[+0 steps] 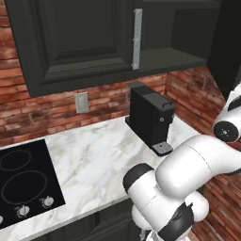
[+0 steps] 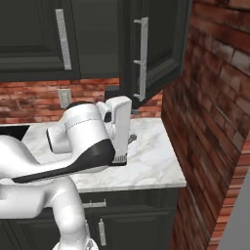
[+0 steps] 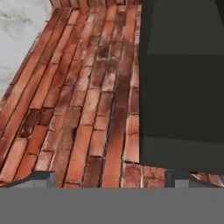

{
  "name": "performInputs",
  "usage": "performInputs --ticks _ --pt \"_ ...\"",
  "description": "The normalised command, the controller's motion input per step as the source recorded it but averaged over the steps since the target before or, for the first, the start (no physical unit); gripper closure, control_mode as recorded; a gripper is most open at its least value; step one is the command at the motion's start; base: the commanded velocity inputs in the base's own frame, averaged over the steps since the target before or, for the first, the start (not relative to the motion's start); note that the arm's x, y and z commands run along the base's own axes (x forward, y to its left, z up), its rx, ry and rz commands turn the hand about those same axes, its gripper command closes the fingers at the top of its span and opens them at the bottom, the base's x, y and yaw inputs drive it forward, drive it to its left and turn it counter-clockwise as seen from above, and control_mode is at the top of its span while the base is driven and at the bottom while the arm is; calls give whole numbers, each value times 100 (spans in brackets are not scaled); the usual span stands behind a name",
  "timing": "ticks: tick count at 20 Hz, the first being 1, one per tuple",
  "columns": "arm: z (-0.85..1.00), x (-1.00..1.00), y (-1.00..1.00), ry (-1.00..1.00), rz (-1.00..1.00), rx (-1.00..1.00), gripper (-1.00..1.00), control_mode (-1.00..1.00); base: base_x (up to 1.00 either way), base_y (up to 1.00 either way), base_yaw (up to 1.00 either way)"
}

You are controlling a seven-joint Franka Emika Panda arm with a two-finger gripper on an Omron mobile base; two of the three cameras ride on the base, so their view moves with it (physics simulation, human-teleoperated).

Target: Pick the avocado and bread from the counter and place them on the plate. Then pick the jam from the cabinet and place it next to the plate. Lastly close the cabinet door.

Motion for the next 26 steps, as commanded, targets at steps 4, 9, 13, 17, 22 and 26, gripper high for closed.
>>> performInputs --ticks 4,9,13,17,22,26 --pt "100 98 57 58 59 53 -100 -100 0 0 0" --pt "100 100 47 59 60 55 -100 -100 0 0 0" --pt "100 100 44 59 59 57 -100 -100 0 0 0" --pt "100 100 38 57 59 57 -100 -100 0 0 0" --pt "100 100 9 49 55 56 -100 -100 0 0 0" --pt "100 100 0 42 52 56 -100 -100 0 0 0"
